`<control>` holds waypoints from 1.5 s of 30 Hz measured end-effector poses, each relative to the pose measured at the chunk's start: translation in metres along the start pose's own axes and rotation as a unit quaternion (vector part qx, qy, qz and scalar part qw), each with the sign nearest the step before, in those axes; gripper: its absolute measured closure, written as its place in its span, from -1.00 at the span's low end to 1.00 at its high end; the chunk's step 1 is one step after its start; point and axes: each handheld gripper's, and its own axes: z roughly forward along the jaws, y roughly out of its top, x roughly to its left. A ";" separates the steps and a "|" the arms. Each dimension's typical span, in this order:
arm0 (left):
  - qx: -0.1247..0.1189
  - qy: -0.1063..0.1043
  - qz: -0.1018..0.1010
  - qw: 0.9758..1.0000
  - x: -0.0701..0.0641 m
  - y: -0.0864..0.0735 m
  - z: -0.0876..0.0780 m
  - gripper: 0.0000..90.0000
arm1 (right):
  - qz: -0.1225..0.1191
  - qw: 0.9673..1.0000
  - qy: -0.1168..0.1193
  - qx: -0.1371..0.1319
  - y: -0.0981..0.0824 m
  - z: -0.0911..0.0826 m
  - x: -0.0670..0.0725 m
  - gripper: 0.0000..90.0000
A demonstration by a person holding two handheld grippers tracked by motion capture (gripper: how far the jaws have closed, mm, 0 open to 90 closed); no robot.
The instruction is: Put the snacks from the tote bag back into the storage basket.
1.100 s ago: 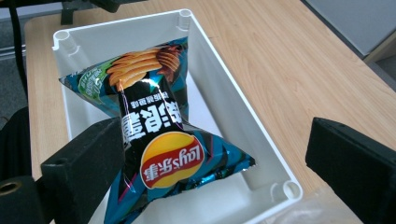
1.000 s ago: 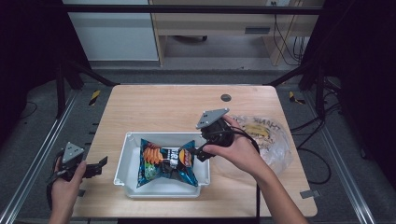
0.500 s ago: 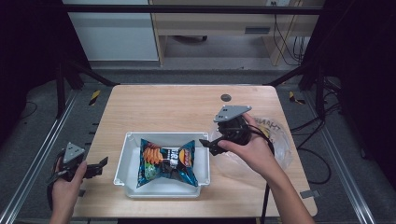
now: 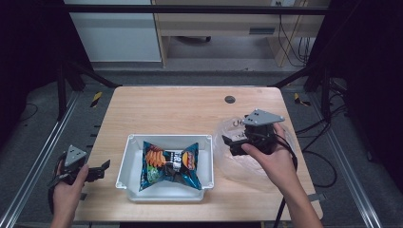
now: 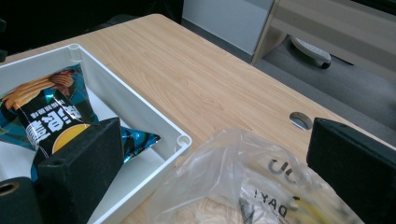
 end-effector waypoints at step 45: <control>0.003 -0.001 0.003 1.000 -0.001 0.000 0.000 -0.96 | 0.126 0.985 -0.114 -0.008 -0.127 -0.026 -0.033 -0.90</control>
